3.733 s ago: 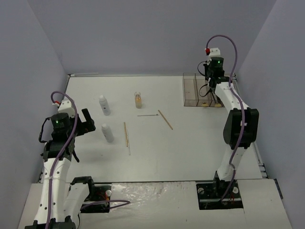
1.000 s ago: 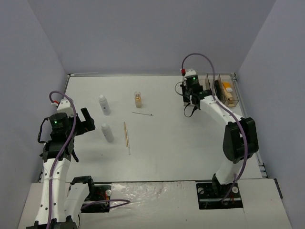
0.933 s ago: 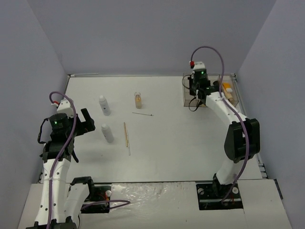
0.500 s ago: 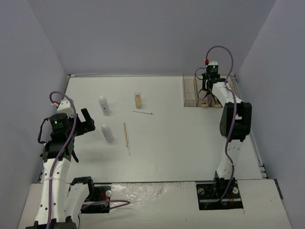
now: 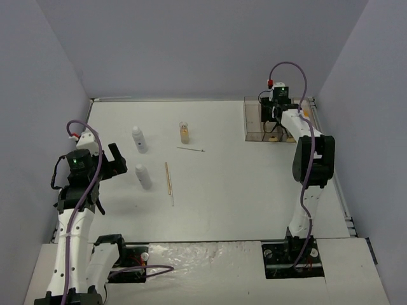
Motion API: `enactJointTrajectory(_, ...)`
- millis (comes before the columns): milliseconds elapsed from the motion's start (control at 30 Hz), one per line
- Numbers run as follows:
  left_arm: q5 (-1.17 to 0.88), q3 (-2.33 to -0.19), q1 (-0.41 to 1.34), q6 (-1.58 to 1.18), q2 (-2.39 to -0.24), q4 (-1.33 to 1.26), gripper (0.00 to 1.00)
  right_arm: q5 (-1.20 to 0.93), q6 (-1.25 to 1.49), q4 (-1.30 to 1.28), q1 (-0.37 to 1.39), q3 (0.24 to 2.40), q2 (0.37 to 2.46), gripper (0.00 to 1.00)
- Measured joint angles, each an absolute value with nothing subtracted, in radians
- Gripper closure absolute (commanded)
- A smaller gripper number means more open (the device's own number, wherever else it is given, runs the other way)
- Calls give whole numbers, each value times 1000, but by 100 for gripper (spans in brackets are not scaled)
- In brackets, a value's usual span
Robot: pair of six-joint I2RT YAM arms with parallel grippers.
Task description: Organize the makeup
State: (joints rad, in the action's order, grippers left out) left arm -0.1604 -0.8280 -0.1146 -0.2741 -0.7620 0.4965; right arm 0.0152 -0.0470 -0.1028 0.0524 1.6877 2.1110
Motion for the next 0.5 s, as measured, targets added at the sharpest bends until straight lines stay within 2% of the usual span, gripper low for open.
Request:
enactJointTrajectory(67,-160,-828,-115,-274,-762,496,3,-15,-68,-102,79,1651,2052,35)
enactJointTrajectory(267,-160,-828,-115,-274,-759,496,3,-133,-171,-62,298,1534,1902,32)
enactJointTrajectory(400,-160,-828,-115,-274,-755,496,3,-252,-219,-19,455,1478,1908,32)
enactJointTrajectory(500,-160,-828,-115,-274,-755,496,3,-306,-243,-1,508,1478,1961,32)
